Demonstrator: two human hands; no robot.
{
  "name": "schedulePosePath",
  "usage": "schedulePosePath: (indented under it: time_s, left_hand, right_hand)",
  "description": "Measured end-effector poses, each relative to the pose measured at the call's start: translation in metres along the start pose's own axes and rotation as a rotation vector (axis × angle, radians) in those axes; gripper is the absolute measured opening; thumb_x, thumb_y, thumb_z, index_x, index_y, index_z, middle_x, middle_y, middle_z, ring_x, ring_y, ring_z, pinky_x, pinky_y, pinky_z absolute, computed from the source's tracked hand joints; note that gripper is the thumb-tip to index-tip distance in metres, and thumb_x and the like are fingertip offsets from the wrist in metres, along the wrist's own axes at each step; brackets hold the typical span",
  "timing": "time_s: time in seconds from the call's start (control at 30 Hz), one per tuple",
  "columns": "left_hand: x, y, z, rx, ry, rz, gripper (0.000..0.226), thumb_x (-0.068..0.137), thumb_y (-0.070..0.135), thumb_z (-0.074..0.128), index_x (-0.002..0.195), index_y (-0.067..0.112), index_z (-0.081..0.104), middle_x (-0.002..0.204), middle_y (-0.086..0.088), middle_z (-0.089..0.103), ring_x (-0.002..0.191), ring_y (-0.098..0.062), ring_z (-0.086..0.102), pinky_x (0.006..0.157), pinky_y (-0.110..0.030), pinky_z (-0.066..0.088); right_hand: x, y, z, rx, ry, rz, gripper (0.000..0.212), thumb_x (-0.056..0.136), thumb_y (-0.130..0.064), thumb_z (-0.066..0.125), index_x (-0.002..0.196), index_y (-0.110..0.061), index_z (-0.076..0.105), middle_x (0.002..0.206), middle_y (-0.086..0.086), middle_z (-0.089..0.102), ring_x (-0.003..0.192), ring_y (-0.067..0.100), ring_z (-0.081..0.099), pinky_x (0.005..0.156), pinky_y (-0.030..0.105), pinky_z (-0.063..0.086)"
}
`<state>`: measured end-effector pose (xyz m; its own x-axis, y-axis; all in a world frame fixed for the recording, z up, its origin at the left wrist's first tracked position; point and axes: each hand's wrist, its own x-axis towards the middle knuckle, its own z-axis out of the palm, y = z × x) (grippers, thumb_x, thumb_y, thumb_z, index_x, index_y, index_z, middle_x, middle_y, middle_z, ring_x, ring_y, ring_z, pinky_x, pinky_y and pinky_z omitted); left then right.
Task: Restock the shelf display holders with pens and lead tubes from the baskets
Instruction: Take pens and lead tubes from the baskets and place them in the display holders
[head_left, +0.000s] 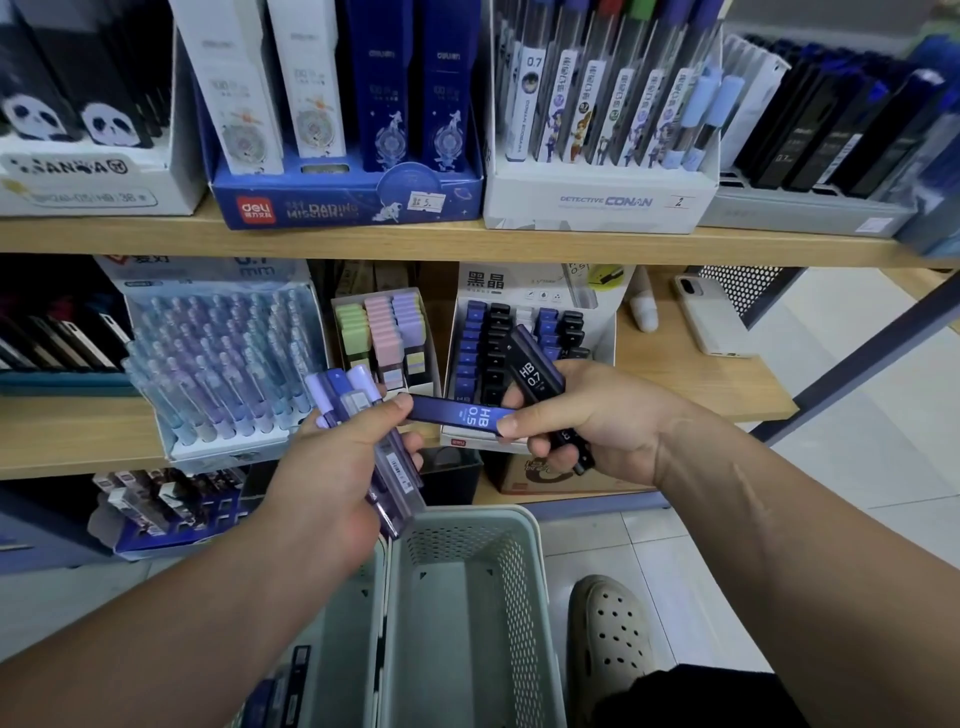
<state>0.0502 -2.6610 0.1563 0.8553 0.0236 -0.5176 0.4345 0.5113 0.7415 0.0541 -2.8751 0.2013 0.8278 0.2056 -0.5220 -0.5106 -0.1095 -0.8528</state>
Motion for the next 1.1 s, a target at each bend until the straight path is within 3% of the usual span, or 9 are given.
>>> schedulePosePath:
  time_s: [0.17,0.3,0.43,0.6,0.73,0.83,0.97,1.1]
  left_hand:
    - [-0.005,-0.004,0.002,0.077,-0.062,-0.066,0.022,0.081,0.007,0.078,0.099,0.014,0.069,0.070,-0.005,0.073,0.053,-0.016,0.067,0.050,-0.029,0.057]
    - [-0.015,-0.013,0.007,0.218,-0.140,-0.142,0.037,0.077,0.006,0.079,0.113,0.003,0.069,0.080,-0.011,0.074,0.053,-0.019,0.066,0.049,-0.028,0.055]
    - [-0.017,-0.014,0.010,0.216,-0.167,-0.235,0.027,0.079,0.014,0.079,0.104,0.005,0.073,0.083,-0.008,0.076,0.053,-0.017,0.066,0.048,-0.027,0.055]
    - [-0.016,-0.010,0.008,0.191,-0.170,-0.328,0.022,0.075,0.016,0.080,0.094,0.007,0.074,0.076,-0.009,0.070,0.054,-0.019,0.065,0.051,-0.030,0.058]
    - [-0.014,-0.009,0.005,0.169,-0.197,-0.340,0.015,0.086,0.012,0.068,0.099,0.006,0.071,0.079,-0.012,0.069,0.056,-0.023,0.065,0.054,-0.031,0.057]
    - [-0.011,-0.010,0.005,0.154,-0.210,-0.341,0.018,0.085,0.013,0.058,0.099,0.005,0.068,0.081,-0.015,0.068,0.057,-0.025,0.065,0.057,-0.034,0.057]
    - [-0.010,-0.012,0.004,0.161,-0.217,-0.338,0.018,0.086,0.013,0.055,0.097,0.006,0.067,0.082,-0.016,0.068,0.057,-0.026,0.065,0.059,-0.035,0.057]
    - [-0.010,-0.012,0.003,0.179,-0.215,-0.333,0.016,0.087,0.014,0.058,0.097,0.006,0.068,0.085,-0.016,0.070,0.061,-0.027,0.068,0.059,-0.035,0.058]
  right_hand:
    - [0.005,-0.001,-0.001,0.146,0.226,-0.093,0.026,0.080,0.007,0.076,0.093,-0.009,0.062,0.070,0.007,0.069,0.057,0.014,0.064,0.040,0.020,0.036]
    - [0.006,-0.001,-0.004,0.193,0.366,-0.196,0.020,0.082,0.004,0.077,0.092,-0.009,0.064,0.066,0.003,0.070,0.053,0.013,0.061,0.040,0.021,0.037]
    - [0.005,-0.006,-0.017,0.077,0.536,-0.310,0.017,0.084,-0.001,0.078,0.086,-0.013,0.065,0.065,0.001,0.067,0.048,0.010,0.056,0.040,0.022,0.040]
    - [0.005,-0.003,-0.050,-0.315,0.774,-0.448,0.015,0.086,-0.010,0.078,0.087,-0.020,0.067,0.079,0.000,0.068,0.050,0.000,0.058,0.049,0.015,0.045]
    - [0.013,0.006,-0.061,-0.544,0.850,-0.486,0.014,0.086,-0.020,0.079,0.089,-0.027,0.066,0.076,-0.016,0.063,0.060,-0.004,0.057,0.058,0.020,0.043]
    - [0.021,0.011,-0.059,-0.651,0.853,-0.530,0.015,0.088,-0.020,0.077,0.089,-0.028,0.064,0.077,-0.019,0.060,0.070,0.003,0.057,0.061,0.017,0.041]
    - [0.032,0.019,-0.057,-0.697,0.834,-0.541,0.009,0.089,-0.017,0.074,0.096,-0.016,0.068,0.086,0.000,0.069,0.083,0.024,0.064,0.072,0.036,0.053]
    - [0.038,0.023,-0.055,-0.748,0.789,-0.526,0.013,0.089,-0.016,0.073,0.101,-0.014,0.069,0.091,0.006,0.070,0.085,0.028,0.064,0.075,0.045,0.055]
